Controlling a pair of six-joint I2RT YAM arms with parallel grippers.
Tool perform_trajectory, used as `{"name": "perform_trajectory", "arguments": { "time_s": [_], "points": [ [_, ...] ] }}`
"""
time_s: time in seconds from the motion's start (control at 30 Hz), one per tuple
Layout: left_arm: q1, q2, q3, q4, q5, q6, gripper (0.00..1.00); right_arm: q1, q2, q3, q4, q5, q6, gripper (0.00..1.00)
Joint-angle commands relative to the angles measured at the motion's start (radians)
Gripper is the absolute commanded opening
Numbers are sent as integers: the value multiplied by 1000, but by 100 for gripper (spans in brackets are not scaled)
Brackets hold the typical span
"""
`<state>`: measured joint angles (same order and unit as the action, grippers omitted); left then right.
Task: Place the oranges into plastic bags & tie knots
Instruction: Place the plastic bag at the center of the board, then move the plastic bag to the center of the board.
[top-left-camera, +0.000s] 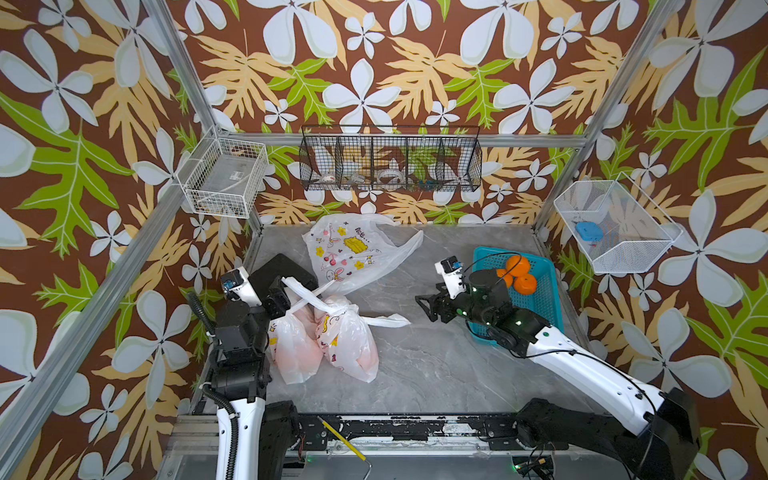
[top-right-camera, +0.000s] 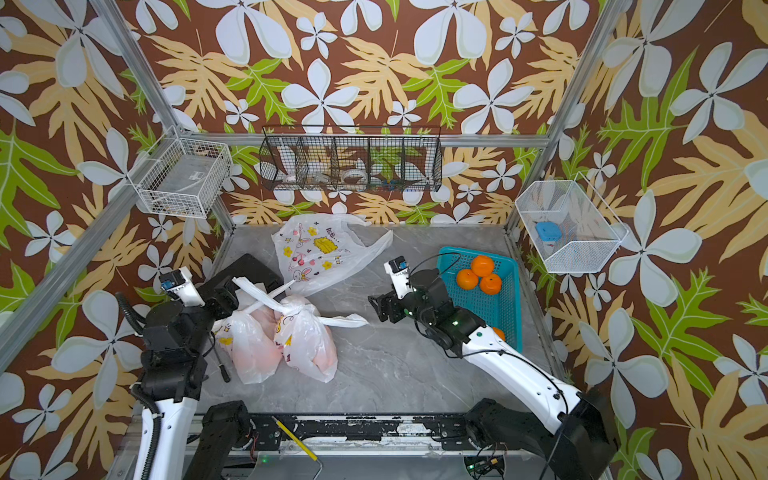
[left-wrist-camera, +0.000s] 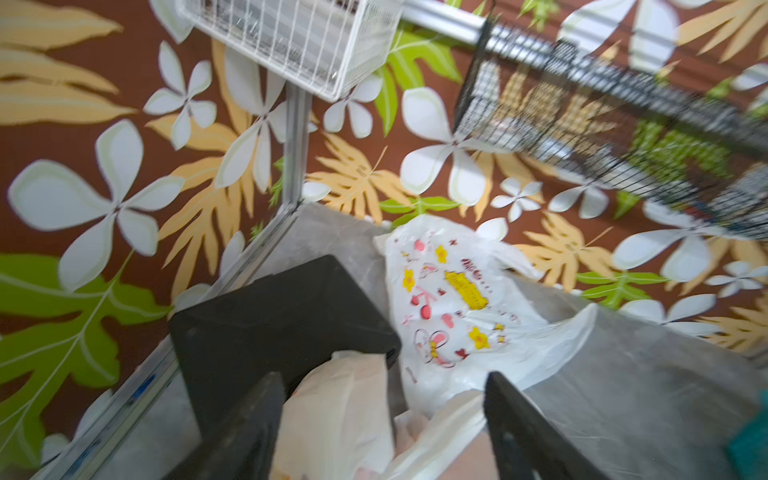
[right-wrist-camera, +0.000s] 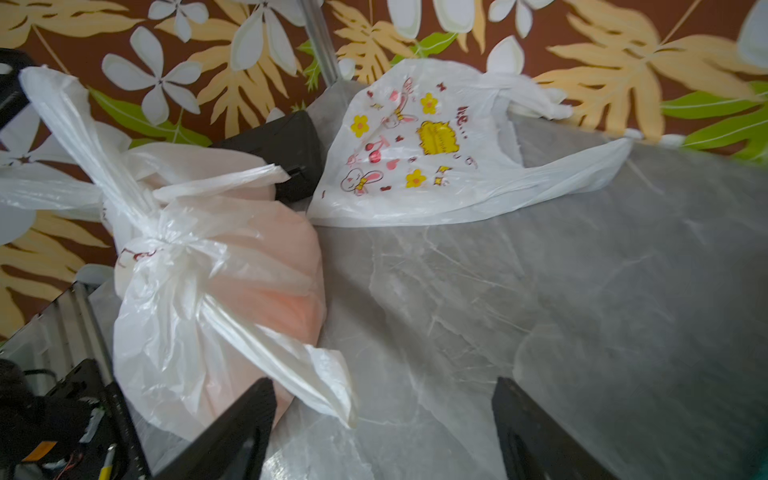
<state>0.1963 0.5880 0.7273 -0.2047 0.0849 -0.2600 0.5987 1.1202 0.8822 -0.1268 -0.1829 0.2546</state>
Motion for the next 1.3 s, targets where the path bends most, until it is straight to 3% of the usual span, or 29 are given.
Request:
{"name": "perform_trajectory", "arguments": {
  "time_s": [0.0, 0.1, 0.27, 0.5, 0.73, 0.93, 1.1, 1.27],
  "points": [
    [0, 50, 92, 33, 208, -66, 95, -86, -27, 4, -73, 27, -13, 89],
    [-76, 137, 194, 21, 254, -99, 96, -150, -41, -7, -80, 53, 8, 90],
    [-491, 343, 342, -20, -43, 90, 96, -158, -42, -12, -82, 92, 7, 93],
    [-741, 788, 628, -106, -206, 204, 91, -158, -65, -44, -79, 105, 18, 93],
    [-799, 1250, 968, -195, -235, 245, 90, -169, -138, -96, -87, 135, 8, 94],
    [-799, 1559, 1246, -272, -263, 254, 88, -187, -187, -141, -92, 140, 6, 95],
    [-796, 1761, 1442, -320, -320, 246, 83, -193, -206, -154, -104, 145, -1, 95],
    [-765, 1865, 1486, -305, -335, 205, 83, -200, -225, -161, -114, 149, -12, 95]
  ]
}}
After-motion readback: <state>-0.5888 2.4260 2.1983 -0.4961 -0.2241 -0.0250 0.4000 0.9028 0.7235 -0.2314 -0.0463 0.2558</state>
